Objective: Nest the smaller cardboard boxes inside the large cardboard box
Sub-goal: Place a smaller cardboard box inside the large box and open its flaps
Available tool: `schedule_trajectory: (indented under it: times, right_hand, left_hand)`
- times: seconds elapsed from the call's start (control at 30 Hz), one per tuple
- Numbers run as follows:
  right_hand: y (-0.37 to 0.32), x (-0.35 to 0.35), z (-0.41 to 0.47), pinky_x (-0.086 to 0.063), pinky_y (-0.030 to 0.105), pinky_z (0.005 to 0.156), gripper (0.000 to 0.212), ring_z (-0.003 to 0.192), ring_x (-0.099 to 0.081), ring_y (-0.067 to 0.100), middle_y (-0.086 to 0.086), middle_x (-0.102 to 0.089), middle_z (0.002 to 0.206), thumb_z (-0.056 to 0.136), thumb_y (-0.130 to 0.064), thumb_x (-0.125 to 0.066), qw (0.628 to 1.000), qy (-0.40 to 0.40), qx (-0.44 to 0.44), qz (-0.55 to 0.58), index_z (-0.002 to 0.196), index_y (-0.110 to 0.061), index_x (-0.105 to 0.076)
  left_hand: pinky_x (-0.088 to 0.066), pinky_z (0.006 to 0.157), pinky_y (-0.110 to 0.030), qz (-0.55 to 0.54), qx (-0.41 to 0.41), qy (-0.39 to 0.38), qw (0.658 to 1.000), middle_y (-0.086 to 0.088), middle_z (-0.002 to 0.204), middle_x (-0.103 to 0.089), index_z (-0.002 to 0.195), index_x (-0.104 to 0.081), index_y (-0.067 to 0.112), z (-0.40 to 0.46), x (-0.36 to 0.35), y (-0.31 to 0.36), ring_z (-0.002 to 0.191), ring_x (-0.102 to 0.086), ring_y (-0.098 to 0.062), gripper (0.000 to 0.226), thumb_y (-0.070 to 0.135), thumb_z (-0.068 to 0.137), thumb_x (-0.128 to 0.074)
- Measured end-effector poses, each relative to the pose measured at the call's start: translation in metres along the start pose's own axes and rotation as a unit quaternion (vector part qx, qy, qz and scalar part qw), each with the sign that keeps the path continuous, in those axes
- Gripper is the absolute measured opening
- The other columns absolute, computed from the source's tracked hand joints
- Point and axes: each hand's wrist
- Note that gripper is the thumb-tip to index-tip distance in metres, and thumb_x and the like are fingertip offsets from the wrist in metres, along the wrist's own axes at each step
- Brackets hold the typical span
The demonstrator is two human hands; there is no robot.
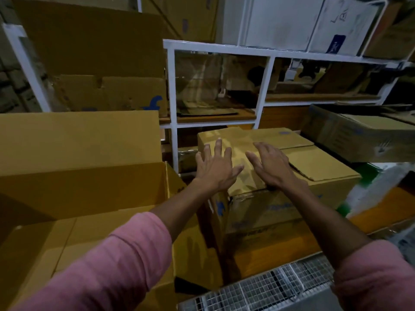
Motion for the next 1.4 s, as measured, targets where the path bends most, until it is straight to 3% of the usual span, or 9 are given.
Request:
schedule_trajectory:
  times: [0.1,0.23,0.37,0.53,0.77,1.13,1.27,1.4]
  right_hand:
    - [0.041,-0.003,0.027,-0.023,0.054,0.119,0.076,0.15,-0.029,0.032,0.008,-0.031,0.165,0.099,-0.072,-0.019,0.999,-0.053,-0.009,0.0,0.156,-0.025,-0.033]
    - [0.104,-0.004,0.057,-0.023,0.055,0.118,0.072,0.15,-0.029,0.032,0.009,-0.031,0.165,0.101,-0.067,-0.021,0.996,-0.088,-0.025,0.0,0.157,-0.023,-0.033]
    - [0.164,-0.006,0.075,-0.023,0.058,0.118,0.073,0.15,-0.027,0.034,0.008,-0.028,0.166,0.101,-0.069,-0.019,0.99,-0.129,-0.049,-0.013,0.157,-0.024,-0.031]
    - [0.215,-0.013,0.088,-0.019,0.065,0.114,0.061,0.151,-0.02,0.035,-0.001,-0.02,0.168,0.102,-0.067,-0.02,0.985,-0.151,-0.031,-0.083,0.152,-0.034,-0.033]
    - [0.243,-0.019,0.112,-0.004,0.078,0.113,0.064,0.154,0.0,0.046,-0.007,-0.008,0.171,0.099,-0.071,-0.019,0.984,-0.161,-0.051,-0.06,0.156,-0.042,-0.025]
    - [0.263,-0.007,0.124,-0.026,0.074,0.107,0.081,0.146,-0.022,0.052,-0.005,-0.007,0.171,0.087,-0.087,-0.014,0.98,-0.182,-0.058,-0.06,0.156,-0.045,-0.02]
    - [0.276,-0.011,0.135,-0.03,0.073,0.108,0.094,0.148,-0.023,0.047,-0.008,-0.004,0.171,0.076,-0.097,-0.005,0.978,-0.197,-0.042,-0.046,0.155,-0.047,-0.016]
    - [0.275,-0.007,0.134,-0.031,0.067,0.111,0.081,0.151,-0.023,0.039,-0.002,-0.005,0.172,0.092,-0.083,-0.016,0.98,-0.191,-0.026,-0.049,0.159,-0.039,-0.019]
  left_hand:
    - [-0.005,0.117,-0.066,0.011,0.04,-0.016,0.999,-0.01,0.17,0.004,0.158,-0.025,0.024,0.036,-0.012,0.018,0.153,0.003,-0.043,0.074,0.069,0.099,-0.03]
    - [-0.002,0.117,-0.067,0.031,0.113,-0.057,0.992,-0.01,0.17,0.001,0.158,-0.03,0.024,0.075,-0.038,0.033,0.152,0.009,-0.047,0.077,0.072,0.097,-0.03]
    - [-0.007,0.117,-0.07,-0.005,0.194,-0.073,0.978,-0.007,0.171,0.001,0.161,-0.018,0.03,0.093,-0.064,0.035,0.15,0.009,-0.052,0.08,0.075,0.095,-0.023]
    - [-0.014,0.115,-0.068,0.025,0.218,-0.054,0.974,-0.003,0.171,0.0,0.161,-0.01,0.035,0.101,-0.074,0.041,0.15,0.004,-0.054,0.077,0.074,0.095,-0.02]
    - [-0.013,0.118,-0.065,0.034,0.259,-0.053,0.964,0.003,0.171,0.001,0.161,-0.006,0.042,0.105,-0.08,0.042,0.149,-0.007,-0.053,0.077,0.077,0.093,-0.017]
    - [-0.015,0.116,-0.067,0.042,0.265,-0.051,0.962,0.005,0.171,0.002,0.16,-0.005,0.043,0.106,-0.083,0.037,0.15,-0.01,-0.051,0.079,0.079,0.091,-0.014]
    - [-0.018,0.115,-0.068,0.037,0.286,-0.061,0.955,0.006,0.171,0.003,0.16,-0.004,0.043,0.112,-0.084,0.035,0.15,-0.014,-0.05,0.086,0.083,0.085,-0.01]
    - [-0.019,0.115,-0.071,0.017,0.305,-0.074,0.949,0.007,0.17,0.004,0.16,-0.004,0.043,0.117,-0.081,0.035,0.149,-0.012,-0.051,0.09,0.085,0.081,-0.01]
Point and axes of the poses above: each hand's wrist, its own z-axis towards the middle knuckle, its own x-axis out of the back of the hand, y = z × x
